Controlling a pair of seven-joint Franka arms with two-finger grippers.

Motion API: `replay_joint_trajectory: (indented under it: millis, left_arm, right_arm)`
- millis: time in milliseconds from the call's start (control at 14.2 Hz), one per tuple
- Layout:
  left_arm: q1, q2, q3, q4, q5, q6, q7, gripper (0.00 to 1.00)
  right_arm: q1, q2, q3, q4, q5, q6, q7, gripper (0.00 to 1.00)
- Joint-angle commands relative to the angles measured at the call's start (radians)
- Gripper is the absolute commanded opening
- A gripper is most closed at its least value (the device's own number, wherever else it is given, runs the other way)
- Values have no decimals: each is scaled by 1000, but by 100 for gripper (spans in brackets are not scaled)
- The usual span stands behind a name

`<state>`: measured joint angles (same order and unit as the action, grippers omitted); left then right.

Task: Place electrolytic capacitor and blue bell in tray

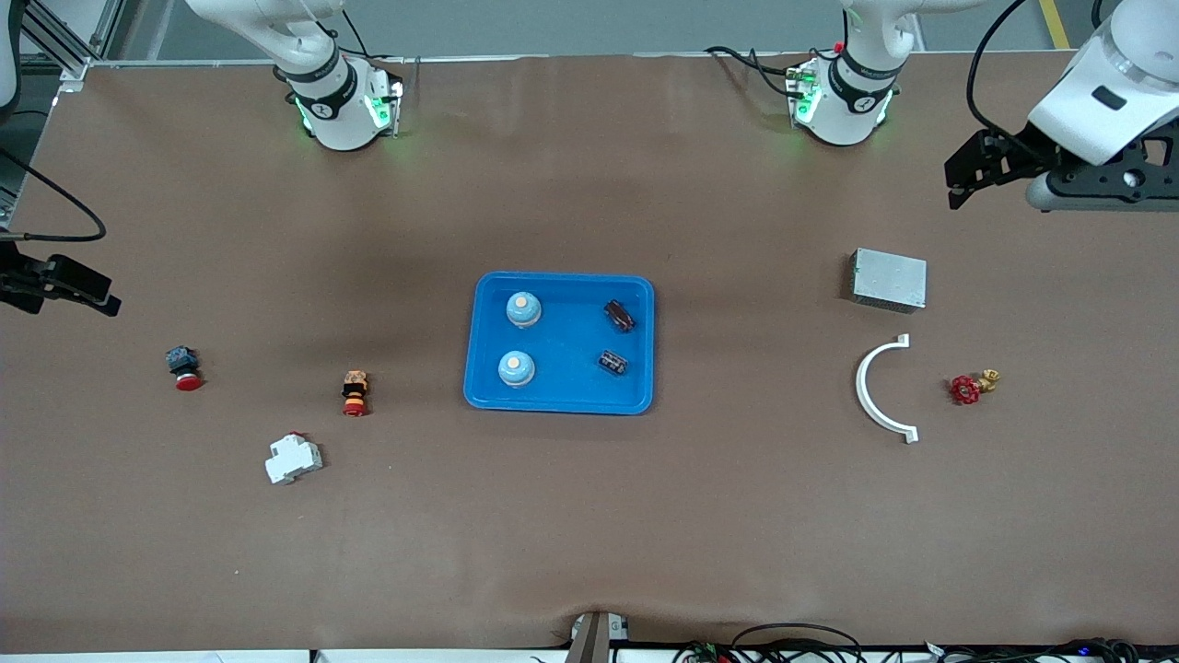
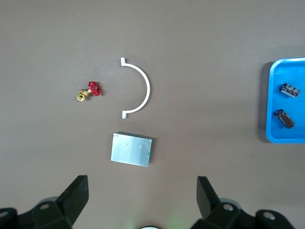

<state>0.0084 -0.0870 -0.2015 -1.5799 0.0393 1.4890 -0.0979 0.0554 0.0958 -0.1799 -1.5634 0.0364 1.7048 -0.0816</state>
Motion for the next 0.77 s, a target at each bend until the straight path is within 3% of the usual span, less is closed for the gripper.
replay_joint_trajectory:
  millis: [0, 704]
  left_arm:
    - [9, -25, 4, -18, -7, -7, 32, 100]
    - [10, -20, 11, -8, -6, -4, 41, 100]
  right_arm:
    - [-6, -13, 26, -3, 0, 3, -7, 100]
    - [6, 10, 19, 40, -15, -4, -12, 100]
